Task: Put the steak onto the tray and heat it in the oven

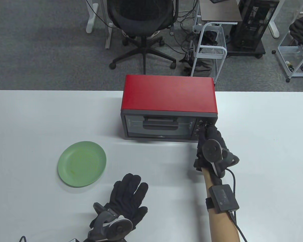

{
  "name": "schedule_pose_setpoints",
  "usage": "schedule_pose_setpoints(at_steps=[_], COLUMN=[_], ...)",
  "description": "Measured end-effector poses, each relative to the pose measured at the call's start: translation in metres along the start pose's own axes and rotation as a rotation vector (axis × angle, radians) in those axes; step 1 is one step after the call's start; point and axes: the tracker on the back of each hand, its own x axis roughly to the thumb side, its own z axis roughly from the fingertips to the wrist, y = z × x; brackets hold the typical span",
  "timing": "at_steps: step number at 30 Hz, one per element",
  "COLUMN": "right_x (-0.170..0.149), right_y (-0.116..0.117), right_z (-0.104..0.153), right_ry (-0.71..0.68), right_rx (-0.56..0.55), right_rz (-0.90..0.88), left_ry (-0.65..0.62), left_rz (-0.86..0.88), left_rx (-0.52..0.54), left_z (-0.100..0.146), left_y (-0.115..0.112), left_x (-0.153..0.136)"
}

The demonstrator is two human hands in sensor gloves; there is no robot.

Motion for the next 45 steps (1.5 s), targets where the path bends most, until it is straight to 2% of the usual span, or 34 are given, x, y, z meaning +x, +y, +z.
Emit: schedule_pose_setpoints(at_steps=[5,8,12,14,16,17,19,21,23,24,29,35,45], right_x=[-0.012,-0.024,-0.033,-0.035,-0.034,-0.032,-0.027,-0.017,-0.010,-0.006,0.003,0.010,0.016], right_y=[0.004,0.010,0.015,0.016,0.013,0.010,0.002,-0.007,-0.011,-0.012,-0.012,-0.006,-0.004], right_z=[-0.003,-0.002,-0.002,-0.002,-0.004,-0.005,-0.005,-0.002,-0.001,0.000,0.001,0.001,0.002], right_ry=[0.269,0.497,0.640,0.660,0.611,0.539,0.373,0.143,-0.079,-0.173,-0.442,-0.633,-0.710], right_rx=[0.099,0.213,0.320,0.346,0.344,0.323,0.215,0.049,-0.028,-0.050,-0.087,-0.126,-0.172], right_rz=[-0.297,-0.564,-0.749,-0.780,-0.729,-0.638,-0.401,-0.126,0.074,0.142,0.327,0.521,0.593], left_ry=[-0.001,0.002,0.003,0.002,0.002,0.002,0.002,0.003,0.003,0.003,0.001,0.002,-0.001], left_rz=[-0.002,-0.002,-0.003,-0.003,-0.004,-0.004,-0.004,-0.004,-0.004,-0.004,-0.004,-0.002,-0.007], left_rx=[0.002,0.007,0.011,0.011,0.010,0.009,0.008,0.009,0.009,0.008,0.006,0.004,-0.002], left_z=[0.000,0.000,0.001,0.001,0.001,0.001,0.001,0.001,0.001,0.001,0.001,0.001,0.000], left_y=[0.000,0.001,0.001,0.001,0.001,0.001,0.001,0.001,0.001,0.001,0.000,0.000,0.000], left_x=[0.000,0.000,-0.001,0.000,0.000,0.000,0.000,0.000,0.000,0.000,0.000,0.000,0.000])
